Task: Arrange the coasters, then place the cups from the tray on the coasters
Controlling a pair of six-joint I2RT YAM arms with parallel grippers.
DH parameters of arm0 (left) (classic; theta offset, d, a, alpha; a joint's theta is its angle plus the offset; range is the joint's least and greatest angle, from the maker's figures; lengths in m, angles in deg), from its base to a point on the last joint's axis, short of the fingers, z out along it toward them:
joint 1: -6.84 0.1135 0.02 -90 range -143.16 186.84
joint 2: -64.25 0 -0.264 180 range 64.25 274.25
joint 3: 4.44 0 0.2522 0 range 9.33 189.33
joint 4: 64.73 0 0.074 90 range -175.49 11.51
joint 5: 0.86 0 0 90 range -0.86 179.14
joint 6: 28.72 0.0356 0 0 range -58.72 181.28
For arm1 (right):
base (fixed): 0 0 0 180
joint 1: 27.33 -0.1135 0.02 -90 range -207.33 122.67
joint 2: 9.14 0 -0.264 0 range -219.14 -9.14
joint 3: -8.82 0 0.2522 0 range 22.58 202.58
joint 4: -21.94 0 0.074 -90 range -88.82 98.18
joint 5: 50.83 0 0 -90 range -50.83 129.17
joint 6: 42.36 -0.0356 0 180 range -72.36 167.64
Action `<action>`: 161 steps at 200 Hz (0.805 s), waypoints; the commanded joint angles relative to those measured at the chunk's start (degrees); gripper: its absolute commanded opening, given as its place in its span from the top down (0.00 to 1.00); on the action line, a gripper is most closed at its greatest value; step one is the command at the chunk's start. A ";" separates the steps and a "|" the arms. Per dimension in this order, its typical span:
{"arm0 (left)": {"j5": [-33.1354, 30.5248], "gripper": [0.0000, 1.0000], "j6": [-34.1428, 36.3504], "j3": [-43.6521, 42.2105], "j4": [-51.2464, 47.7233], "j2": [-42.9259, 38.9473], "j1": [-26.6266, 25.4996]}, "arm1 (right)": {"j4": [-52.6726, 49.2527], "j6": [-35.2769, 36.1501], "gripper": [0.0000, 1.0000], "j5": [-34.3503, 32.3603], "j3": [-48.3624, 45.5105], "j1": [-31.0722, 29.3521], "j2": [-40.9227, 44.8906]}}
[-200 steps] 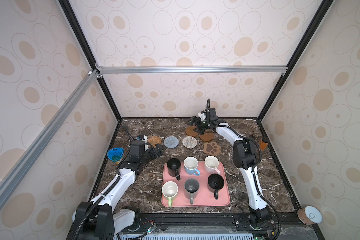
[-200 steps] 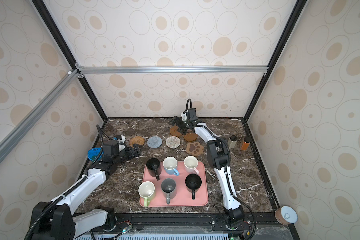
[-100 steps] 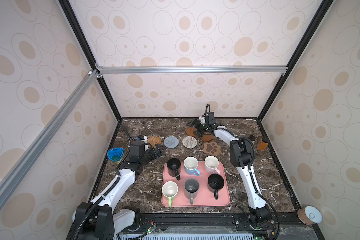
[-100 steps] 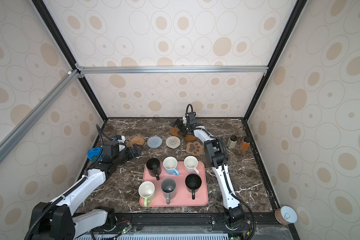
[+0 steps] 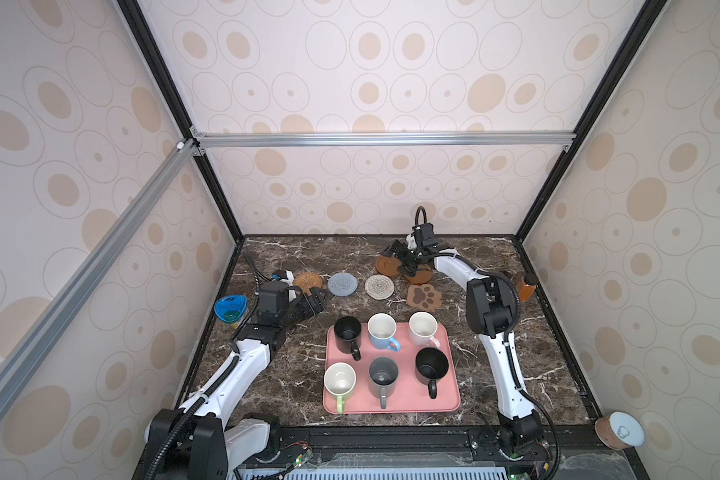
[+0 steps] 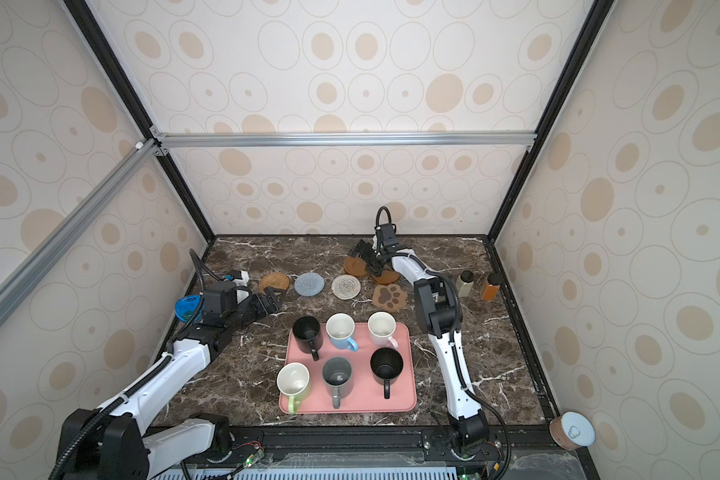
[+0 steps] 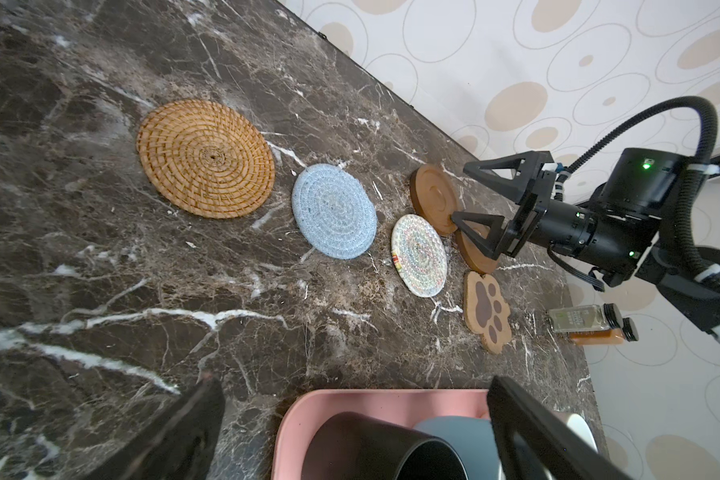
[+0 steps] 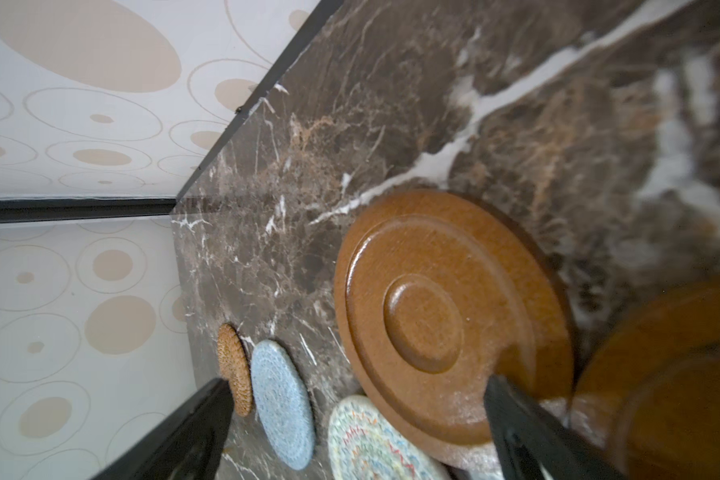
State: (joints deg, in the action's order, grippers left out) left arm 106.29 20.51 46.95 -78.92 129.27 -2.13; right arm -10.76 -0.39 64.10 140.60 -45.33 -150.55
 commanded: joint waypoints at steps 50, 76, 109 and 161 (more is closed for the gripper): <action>0.91 0.00 -1.68 -0.45 1.92 -0.50 0.47 | -11.98 6.12 0.01 -7.67 -6.68 3.72 3.75; 0.89 0.00 -1.68 -0.40 1.89 -0.50 0.45 | -13.12 7.78 0.01 -8.86 -8.27 4.45 5.53; 1.00 0.00 -1.92 -0.53 2.07 -0.42 0.45 | -15.46 10.57 0.01 -9.74 -9.90 5.06 7.31; 0.88 0.00 -1.98 -0.75 1.92 -0.98 0.45 | -17.04 12.88 0.01 -8.75 -12.10 5.34 10.64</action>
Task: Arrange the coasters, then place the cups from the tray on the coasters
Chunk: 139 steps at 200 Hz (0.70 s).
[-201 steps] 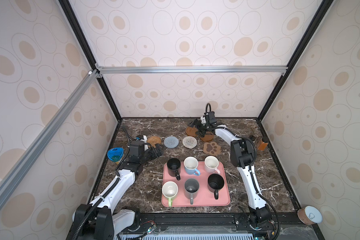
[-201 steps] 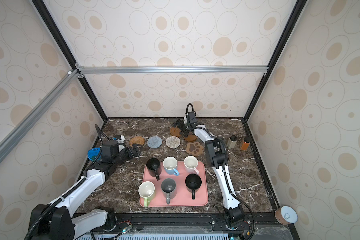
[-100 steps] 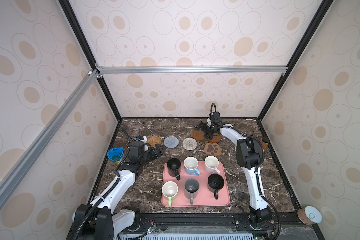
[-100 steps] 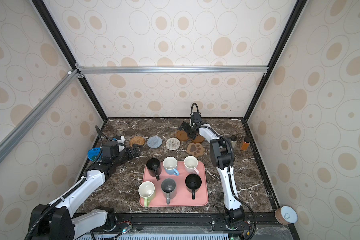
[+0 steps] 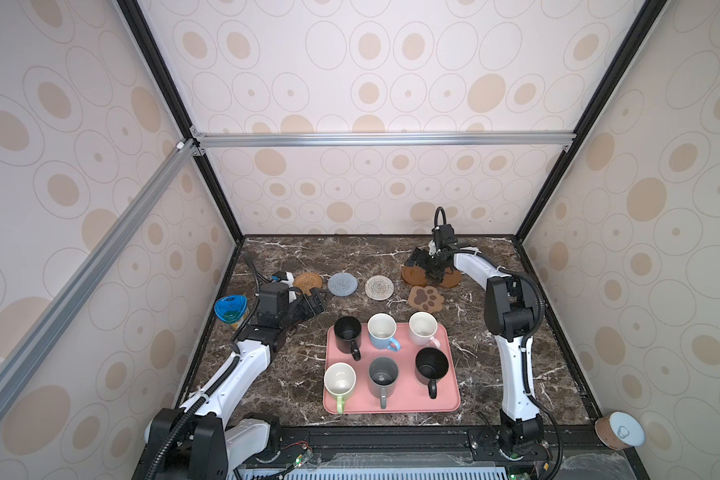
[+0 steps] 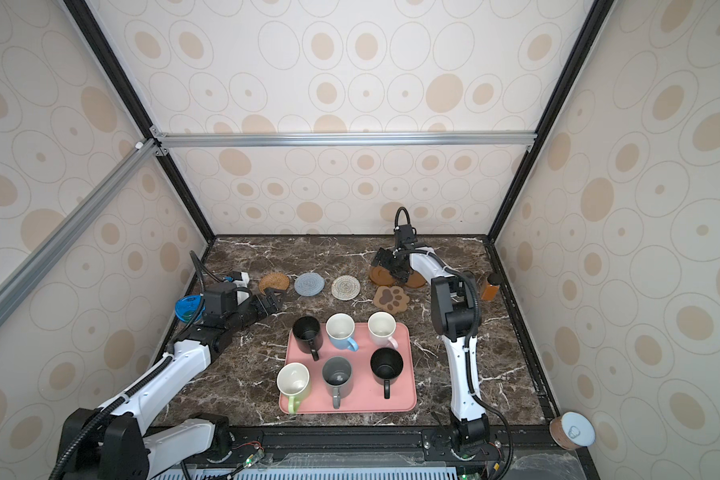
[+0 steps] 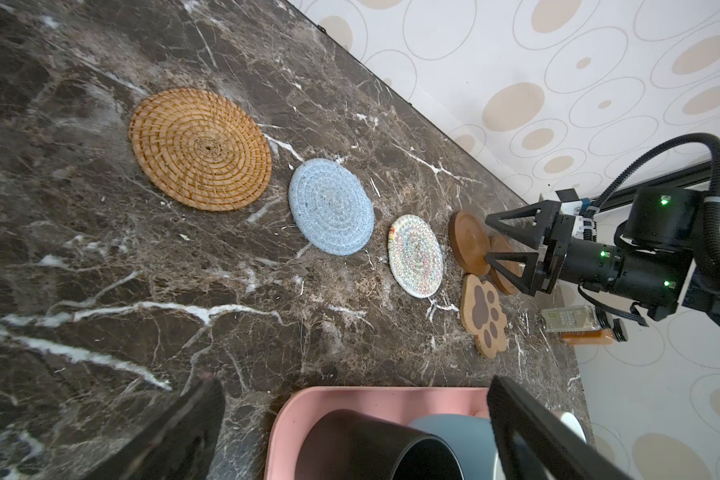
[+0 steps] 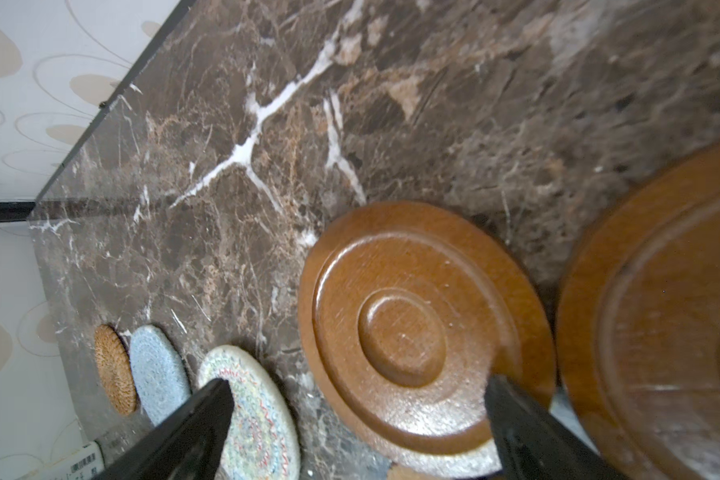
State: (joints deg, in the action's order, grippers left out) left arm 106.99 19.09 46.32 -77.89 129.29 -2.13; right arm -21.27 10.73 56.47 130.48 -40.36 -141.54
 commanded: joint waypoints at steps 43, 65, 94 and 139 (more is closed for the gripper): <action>-0.17 0.00 -0.26 0.01 0.41 -0.83 0.52 | 2.44 -1.09 0.01 8.69 -4.74 0.21 6.35; -0.49 0.00 0.22 0.44 0.16 -0.54 0.45 | 8.88 -3.05 0.01 14.29 -6.48 -0.38 8.48; -0.53 0.00 1.56 2.09 -0.83 1.04 0.44 | 11.81 -2.93 0.01 20.01 -6.14 -1.92 8.65; -0.53 0.00 2.68 4.47 -1.84 3.12 0.45 | 7.69 0.71 0.01 24.98 -1.69 -6.17 4.08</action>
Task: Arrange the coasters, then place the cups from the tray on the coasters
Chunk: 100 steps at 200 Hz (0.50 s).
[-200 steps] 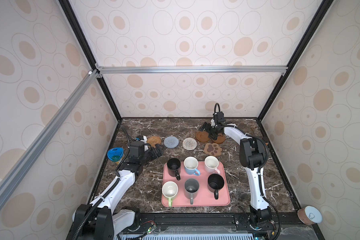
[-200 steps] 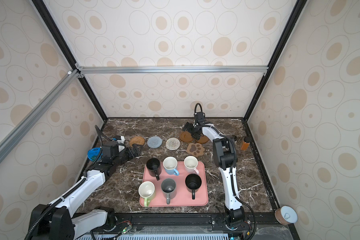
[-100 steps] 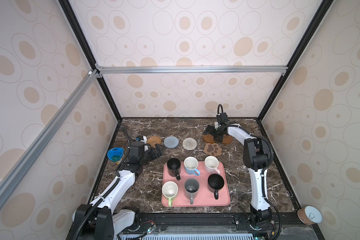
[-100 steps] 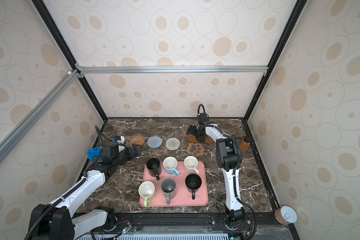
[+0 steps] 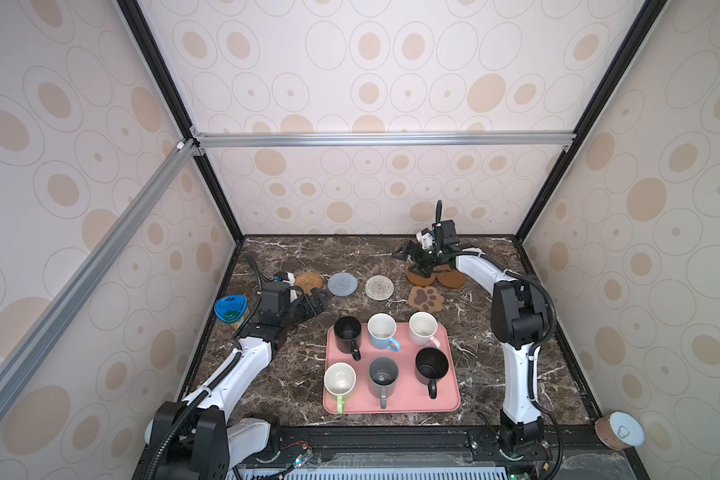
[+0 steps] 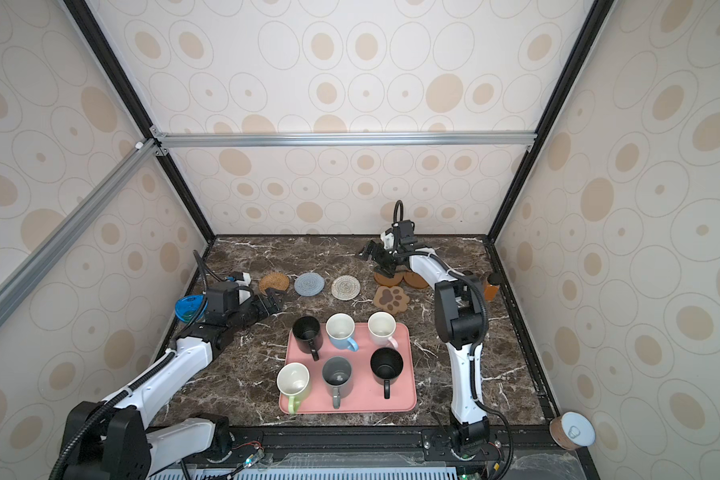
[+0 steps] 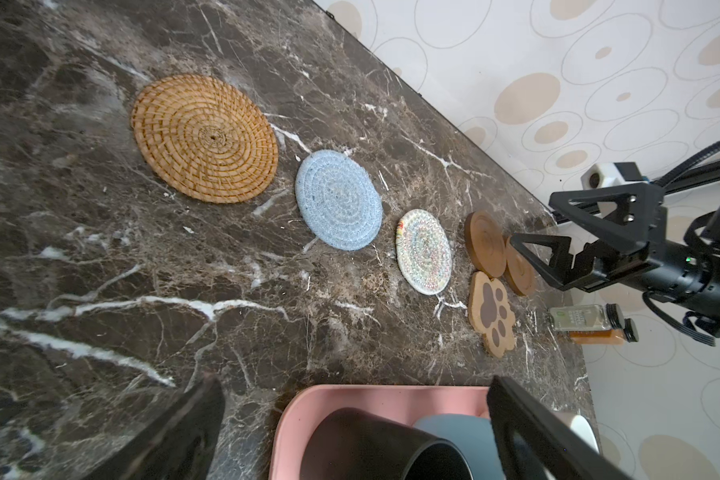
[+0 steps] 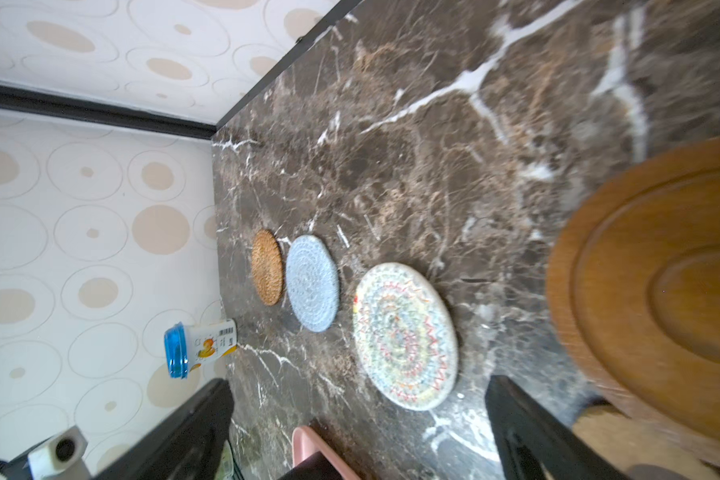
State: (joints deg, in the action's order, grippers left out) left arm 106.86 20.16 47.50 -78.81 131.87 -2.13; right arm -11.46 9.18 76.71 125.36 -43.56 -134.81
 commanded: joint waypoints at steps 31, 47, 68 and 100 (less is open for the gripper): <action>-0.36 0.00 1.42 3.05 -0.65 0.93 0.45 | -4.71 3.78 0.01 6.70 6.41 -5.50 -6.64; -0.17 0.00 1.36 2.89 -0.66 1.03 0.41 | -5.36 3.84 0.01 6.98 7.73 -6.43 -8.67; -0.06 0.00 1.29 2.57 -0.65 0.95 0.46 | -5.82 3.38 0.01 6.89 9.38 -7.29 -11.31; -0.09 0.00 1.07 1.94 -0.43 0.54 0.45 | -5.89 2.36 0.01 6.15 11.53 -7.75 -14.77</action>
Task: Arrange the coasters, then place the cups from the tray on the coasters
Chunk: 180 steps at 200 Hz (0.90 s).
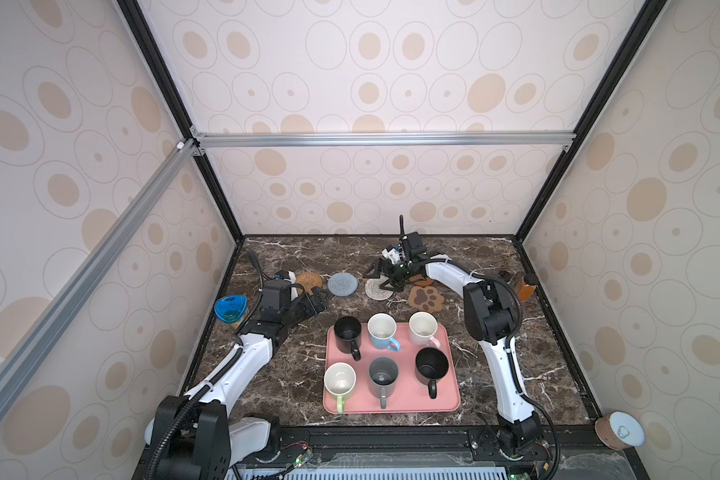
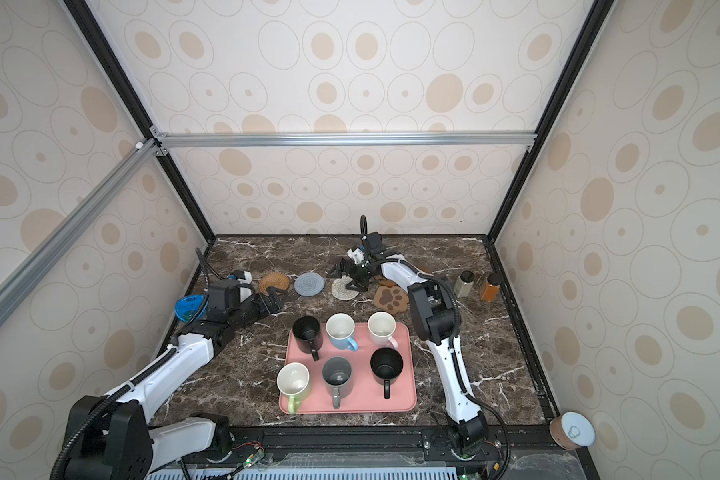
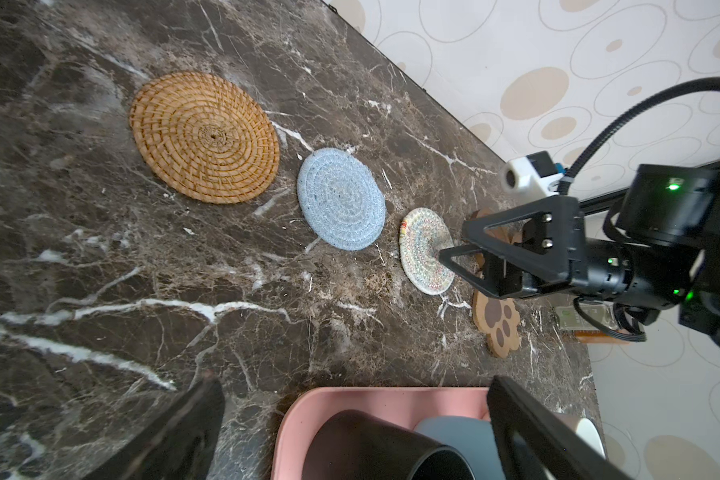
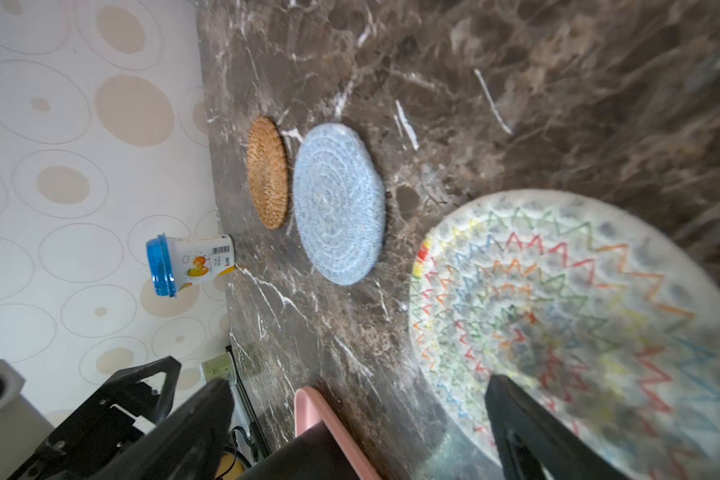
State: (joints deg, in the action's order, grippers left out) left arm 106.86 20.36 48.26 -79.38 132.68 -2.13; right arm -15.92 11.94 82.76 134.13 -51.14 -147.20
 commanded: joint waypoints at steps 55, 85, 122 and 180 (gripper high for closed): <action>-0.01 0.00 0.15 0.19 0.62 -0.92 0.44 | -0.40 -3.33 0.01 -0.62 4.82 -0.33 -6.34; -0.06 0.00 0.15 0.06 0.45 -1.28 0.44 | -0.22 -3.76 0.01 -0.53 5.52 -0.37 -6.73; -0.21 0.00 0.15 -0.06 0.57 -1.28 0.45 | -1.12 -3.32 0.01 -1.09 5.52 -0.36 -6.15; -0.15 0.00 0.25 -0.06 0.49 -1.31 0.45 | 1.47 -5.61 0.01 0.07 5.96 -0.37 -4.88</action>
State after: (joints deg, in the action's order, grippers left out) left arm 106.86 20.33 48.13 -79.35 132.44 -2.13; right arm -14.52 8.00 83.79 139.37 -51.18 -151.14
